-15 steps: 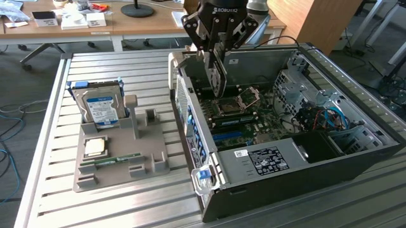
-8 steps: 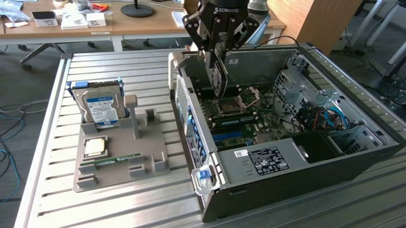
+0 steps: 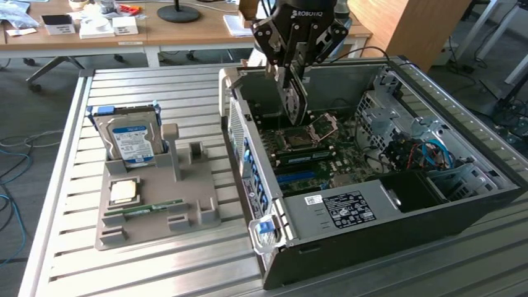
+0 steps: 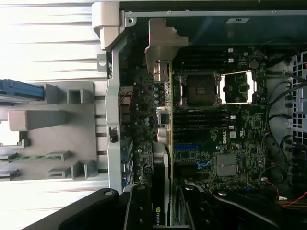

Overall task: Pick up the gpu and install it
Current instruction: 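Pick up the gpu and move the gpu toward the slot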

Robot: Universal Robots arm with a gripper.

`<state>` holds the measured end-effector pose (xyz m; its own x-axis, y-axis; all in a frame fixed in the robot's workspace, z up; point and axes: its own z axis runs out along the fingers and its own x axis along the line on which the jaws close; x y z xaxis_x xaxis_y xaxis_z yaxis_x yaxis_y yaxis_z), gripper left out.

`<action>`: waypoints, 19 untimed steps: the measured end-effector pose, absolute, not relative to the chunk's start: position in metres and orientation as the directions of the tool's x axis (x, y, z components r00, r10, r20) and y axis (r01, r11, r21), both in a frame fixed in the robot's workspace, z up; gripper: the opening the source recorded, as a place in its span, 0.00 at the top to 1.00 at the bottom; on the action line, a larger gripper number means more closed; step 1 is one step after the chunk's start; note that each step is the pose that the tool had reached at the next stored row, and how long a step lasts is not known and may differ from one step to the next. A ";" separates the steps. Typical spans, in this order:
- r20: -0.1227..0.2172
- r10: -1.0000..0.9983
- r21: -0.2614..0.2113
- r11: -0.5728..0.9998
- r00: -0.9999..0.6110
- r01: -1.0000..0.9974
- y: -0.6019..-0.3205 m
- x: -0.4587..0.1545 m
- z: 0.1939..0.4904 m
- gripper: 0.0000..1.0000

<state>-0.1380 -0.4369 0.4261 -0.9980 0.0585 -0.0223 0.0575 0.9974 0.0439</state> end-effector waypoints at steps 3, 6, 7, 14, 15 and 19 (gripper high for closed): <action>-0.022 0.058 0.044 0.997 -0.998 0.057 -0.437 -0.138 0.426 0.73; -0.022 0.058 0.044 0.997 -0.998 0.057 -0.437 -0.137 0.426 0.73; -0.022 0.058 0.044 0.997 -0.998 0.057 -0.437 -0.136 0.426 0.73; -0.022 0.058 0.044 0.997 -0.998 0.057 -0.437 -0.130 0.426 0.73; -0.022 0.058 0.044 0.997 -0.998 0.057 -0.437 -0.130 0.426 0.73; -0.022 0.058 0.044 0.997 -0.998 0.057 -0.437 -0.130 0.426 0.73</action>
<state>-0.1296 -0.4369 0.4259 -0.9980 0.0583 -0.0224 0.0573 0.9974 0.0440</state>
